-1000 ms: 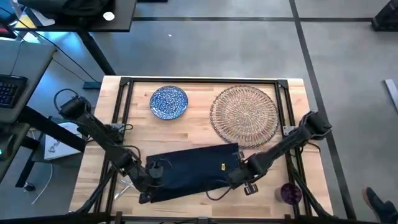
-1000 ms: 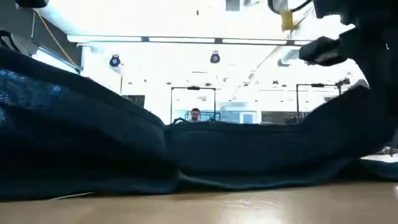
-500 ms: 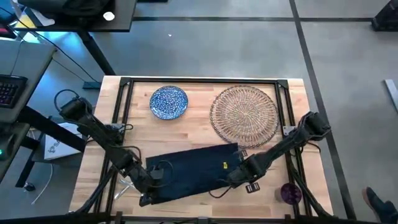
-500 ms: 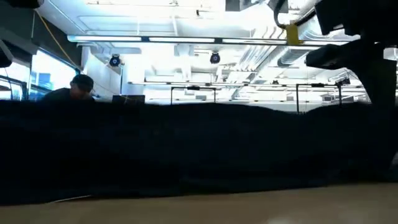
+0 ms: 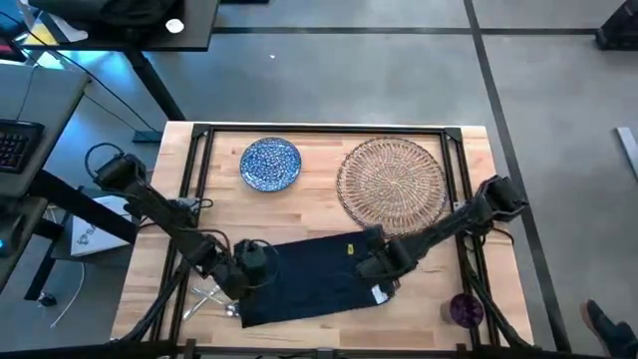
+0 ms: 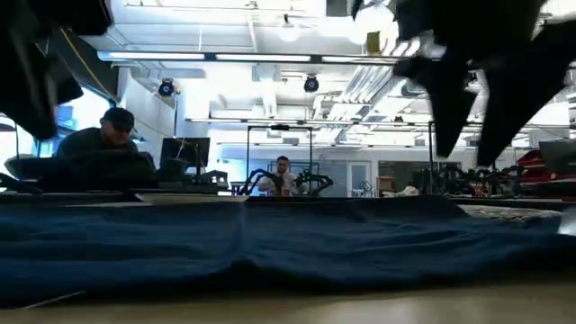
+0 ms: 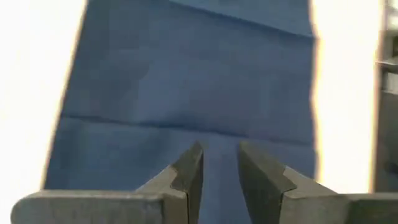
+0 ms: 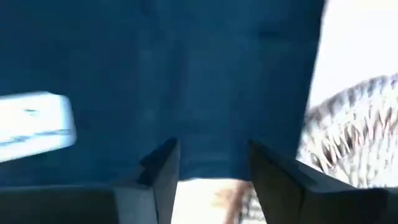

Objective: Set table place
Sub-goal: Fold the blue table napkin

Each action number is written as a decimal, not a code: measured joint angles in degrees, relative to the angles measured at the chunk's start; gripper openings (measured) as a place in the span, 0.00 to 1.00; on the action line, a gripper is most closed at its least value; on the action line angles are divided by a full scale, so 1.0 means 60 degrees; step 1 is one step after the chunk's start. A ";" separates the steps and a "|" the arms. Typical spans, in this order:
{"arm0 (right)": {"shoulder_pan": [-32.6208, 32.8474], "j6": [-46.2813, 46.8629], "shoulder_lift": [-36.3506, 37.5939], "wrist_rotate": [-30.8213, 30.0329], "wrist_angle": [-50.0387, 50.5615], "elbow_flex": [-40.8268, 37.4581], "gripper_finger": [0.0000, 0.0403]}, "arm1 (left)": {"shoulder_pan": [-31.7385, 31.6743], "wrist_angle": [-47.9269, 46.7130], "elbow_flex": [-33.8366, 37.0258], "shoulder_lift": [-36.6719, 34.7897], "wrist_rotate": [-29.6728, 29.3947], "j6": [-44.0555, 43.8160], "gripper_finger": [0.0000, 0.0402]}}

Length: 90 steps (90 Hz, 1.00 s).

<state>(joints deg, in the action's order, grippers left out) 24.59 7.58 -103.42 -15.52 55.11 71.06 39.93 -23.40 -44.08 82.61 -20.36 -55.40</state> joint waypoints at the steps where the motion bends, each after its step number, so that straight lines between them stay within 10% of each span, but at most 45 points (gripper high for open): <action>1: -0.0059 -0.0006 0.0000 -0.0030 0.0011 -0.0025 0.36 | -0.0015 -0.0003 0.0027 0.0007 0.0005 0.0000 0.18; 63: -0.3271 -0.1663 0.0000 0.2056 -0.1496 -0.1434 0.26 | -0.0151 -0.0860 0.0052 0.0007 0.0048 0.0077 0.16; 90: -0.3558 -0.2178 0.0012 0.3349 -0.1861 -0.1775 0.02 | -0.0151 -0.0852 0.0052 0.0007 -0.0051 0.0262 0.16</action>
<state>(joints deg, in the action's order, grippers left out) 3.24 -5.49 -103.35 4.58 43.94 60.41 39.03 -28.51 -43.77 82.65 -20.67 -53.82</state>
